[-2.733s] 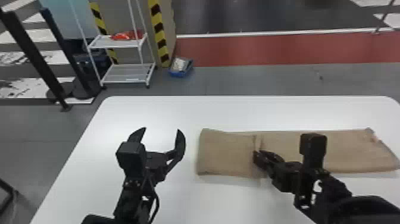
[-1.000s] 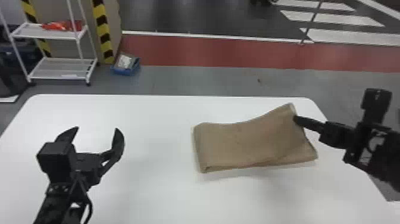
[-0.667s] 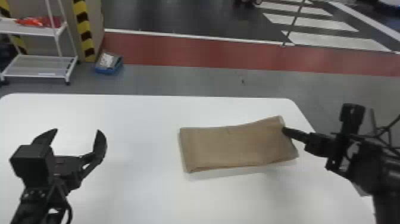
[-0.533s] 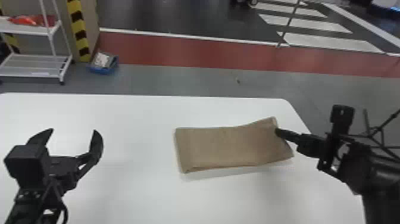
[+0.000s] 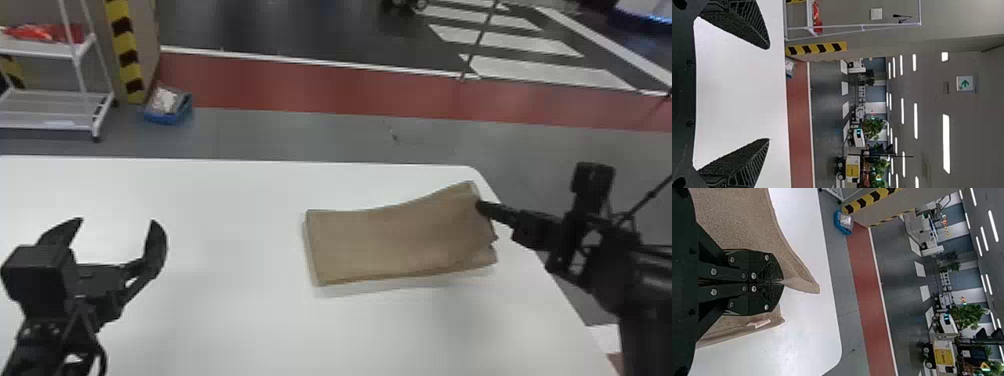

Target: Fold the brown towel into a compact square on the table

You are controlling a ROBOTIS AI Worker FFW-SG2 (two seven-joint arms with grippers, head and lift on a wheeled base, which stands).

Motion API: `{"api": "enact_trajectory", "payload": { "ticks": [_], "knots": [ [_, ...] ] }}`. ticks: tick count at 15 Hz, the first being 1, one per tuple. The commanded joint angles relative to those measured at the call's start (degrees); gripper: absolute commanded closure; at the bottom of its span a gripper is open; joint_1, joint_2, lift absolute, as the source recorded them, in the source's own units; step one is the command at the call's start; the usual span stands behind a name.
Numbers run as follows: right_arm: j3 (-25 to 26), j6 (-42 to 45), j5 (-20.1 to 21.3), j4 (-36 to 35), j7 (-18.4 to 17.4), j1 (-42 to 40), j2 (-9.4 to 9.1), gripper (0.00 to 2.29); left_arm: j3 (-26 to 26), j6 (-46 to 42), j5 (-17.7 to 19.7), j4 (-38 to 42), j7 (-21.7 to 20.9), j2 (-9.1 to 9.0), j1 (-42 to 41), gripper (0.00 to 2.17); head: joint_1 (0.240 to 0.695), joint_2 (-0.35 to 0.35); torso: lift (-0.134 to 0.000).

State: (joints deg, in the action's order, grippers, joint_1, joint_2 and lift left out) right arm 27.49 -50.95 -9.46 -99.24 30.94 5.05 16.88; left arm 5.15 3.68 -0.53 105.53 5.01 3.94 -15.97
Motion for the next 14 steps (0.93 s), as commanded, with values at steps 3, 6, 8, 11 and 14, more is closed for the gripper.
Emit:
{"api": "enact_trajectory", "payload": {
  "ticks": [3,6,8,11,14],
  "knots": [
    [0.4,7.4,4.5,4.3,-0.7,-1.0,-0.36,1.31,0.0,0.0,0.0,-0.2,0.0,0.27,0.1,0.03,0.695,-0.264,-0.110],
    [-0.3,13.7,8.2,7.4,-2.7,-0.6,-0.45,0.40,0.2,-0.4,0.0,-0.9,-0.4,0.27,0.1,0.03,0.695,-0.289,-0.110],
    [0.2,14.1,9.8,8.1,-3.3,-0.6,-0.89,0.00,0.7,-1.1,0.0,-1.8,-0.7,0.27,0.7,0.03,0.695,-0.301,-0.110],
    [2.4,21.1,7.7,7.7,-4.4,-1.7,-2.29,0.06,0.5,-1.1,0.0,-3.4,-0.7,0.27,2.3,0.03,0.695,-0.323,-0.110],
    [0.7,23.0,6.0,5.9,1.7,-4.4,-2.56,0.63,0.6,-1.3,0.1,-4.1,-0.5,0.27,3.1,0.03,0.695,-0.315,-0.110]
  ]
}}
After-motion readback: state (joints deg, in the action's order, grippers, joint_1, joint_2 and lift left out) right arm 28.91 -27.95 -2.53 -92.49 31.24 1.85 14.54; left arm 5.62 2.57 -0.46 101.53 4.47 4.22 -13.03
